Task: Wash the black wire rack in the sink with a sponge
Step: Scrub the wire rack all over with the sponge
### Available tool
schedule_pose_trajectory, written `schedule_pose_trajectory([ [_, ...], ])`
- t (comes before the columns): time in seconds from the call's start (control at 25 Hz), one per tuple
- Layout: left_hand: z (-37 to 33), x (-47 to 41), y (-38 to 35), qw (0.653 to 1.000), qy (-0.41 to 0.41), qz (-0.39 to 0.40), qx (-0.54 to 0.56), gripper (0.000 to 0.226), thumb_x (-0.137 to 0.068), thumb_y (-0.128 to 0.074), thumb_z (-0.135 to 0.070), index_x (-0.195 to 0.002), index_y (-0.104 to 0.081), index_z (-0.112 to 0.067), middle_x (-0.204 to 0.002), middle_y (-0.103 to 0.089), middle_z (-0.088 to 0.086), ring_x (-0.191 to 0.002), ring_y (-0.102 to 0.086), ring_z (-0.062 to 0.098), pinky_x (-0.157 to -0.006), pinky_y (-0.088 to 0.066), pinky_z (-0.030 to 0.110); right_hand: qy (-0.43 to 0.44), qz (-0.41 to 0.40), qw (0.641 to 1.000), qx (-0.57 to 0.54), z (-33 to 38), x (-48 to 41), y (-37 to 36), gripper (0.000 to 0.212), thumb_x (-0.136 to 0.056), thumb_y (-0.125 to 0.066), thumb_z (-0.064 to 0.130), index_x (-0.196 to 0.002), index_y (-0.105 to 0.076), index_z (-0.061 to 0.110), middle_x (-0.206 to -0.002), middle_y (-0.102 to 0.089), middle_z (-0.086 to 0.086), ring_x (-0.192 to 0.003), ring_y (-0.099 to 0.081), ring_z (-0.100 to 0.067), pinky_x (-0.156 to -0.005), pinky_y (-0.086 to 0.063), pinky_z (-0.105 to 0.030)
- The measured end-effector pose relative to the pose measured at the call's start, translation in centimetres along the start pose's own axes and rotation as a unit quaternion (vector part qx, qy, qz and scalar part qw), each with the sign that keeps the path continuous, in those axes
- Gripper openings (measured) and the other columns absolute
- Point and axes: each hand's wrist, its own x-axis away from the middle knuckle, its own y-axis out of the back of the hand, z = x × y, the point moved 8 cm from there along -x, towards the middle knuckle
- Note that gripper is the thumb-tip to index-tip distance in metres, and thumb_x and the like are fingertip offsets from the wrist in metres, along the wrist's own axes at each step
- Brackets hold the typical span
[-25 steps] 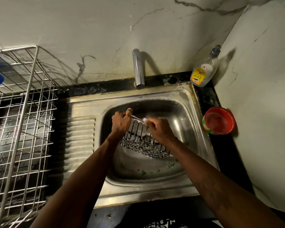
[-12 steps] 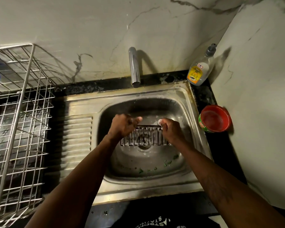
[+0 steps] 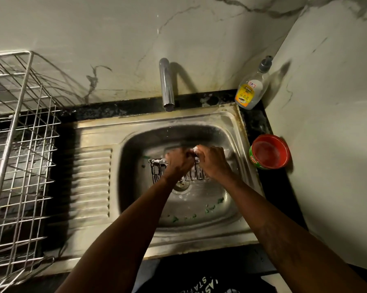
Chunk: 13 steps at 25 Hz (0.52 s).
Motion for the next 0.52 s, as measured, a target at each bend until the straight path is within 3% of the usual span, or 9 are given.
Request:
schedule_pose_trajectory([
  [0.08,1.1,-0.3,1.3,0.995,0.038,0.001,0.093,0.039,-0.102,-0.051,-0.028,-0.076,-0.068,-0.006,-0.064,-0.063,0.015,-0.048,-0.045,0.010,-0.049,-0.038,0.023,0.064,-0.036,0.997,-0.012,0.3,0.5,2.1,0.019,-0.100,-0.052,0.019,-0.101,-0.071,0.018,-0.086,-0.075,-0.003,-0.079,-0.068,-0.025,-0.077,-0.038,-0.028],
  [0.2,1.8,-0.1,2.8,0.980,0.091,-0.042,0.172,0.050,-0.100,-0.056,-0.043,-0.074,-0.064,-0.001,-0.061,-0.058,0.014,-0.054,-0.049,0.015,-0.053,-0.042,0.027,0.041,-0.087,0.992,-0.076,-0.3,0.7,4.4,0.019,-0.103,-0.050,0.017,-0.108,-0.067,0.010,-0.093,-0.074,-0.009,-0.082,-0.068,-0.023,-0.071,-0.042,-0.021],
  [0.32,2.1,0.6,3.5,0.944,0.131,-0.090,0.290,0.036,-0.097,-0.063,-0.037,-0.081,-0.067,-0.006,-0.072,-0.066,0.011,-0.062,-0.057,0.012,-0.057,-0.047,0.022,-0.021,-0.141,0.980,-0.142,-0.1,-0.2,5.8,0.021,-0.105,-0.048,0.015,-0.105,-0.066,0.006,-0.090,-0.072,-0.010,-0.076,-0.061,-0.015,-0.065,-0.032,-0.011],
  [0.4,2.7,1.3,3.6,0.913,0.158,-0.110,0.360,0.022,-0.098,-0.062,-0.035,-0.089,-0.067,-0.015,-0.087,-0.069,0.003,-0.074,-0.061,0.010,-0.065,-0.050,0.023,-0.001,-0.138,0.972,-0.190,0.4,-1.2,6.3,0.023,-0.104,-0.047,0.017,-0.105,-0.068,0.008,-0.094,-0.073,-0.005,-0.081,-0.063,-0.010,-0.071,-0.039,-0.006],
  [0.52,2.7,2.2,3.5,0.917,0.163,-0.096,0.350,0.027,-0.101,-0.056,-0.041,-0.085,-0.061,-0.019,-0.085,-0.062,-0.002,-0.077,-0.057,0.012,-0.067,-0.046,0.026,0.094,-0.093,0.980,-0.149,1.9,-1.8,5.5,0.024,-0.102,-0.046,0.015,-0.102,-0.068,0.007,-0.094,-0.071,-0.009,-0.086,-0.063,-0.016,-0.078,-0.047,-0.020],
])
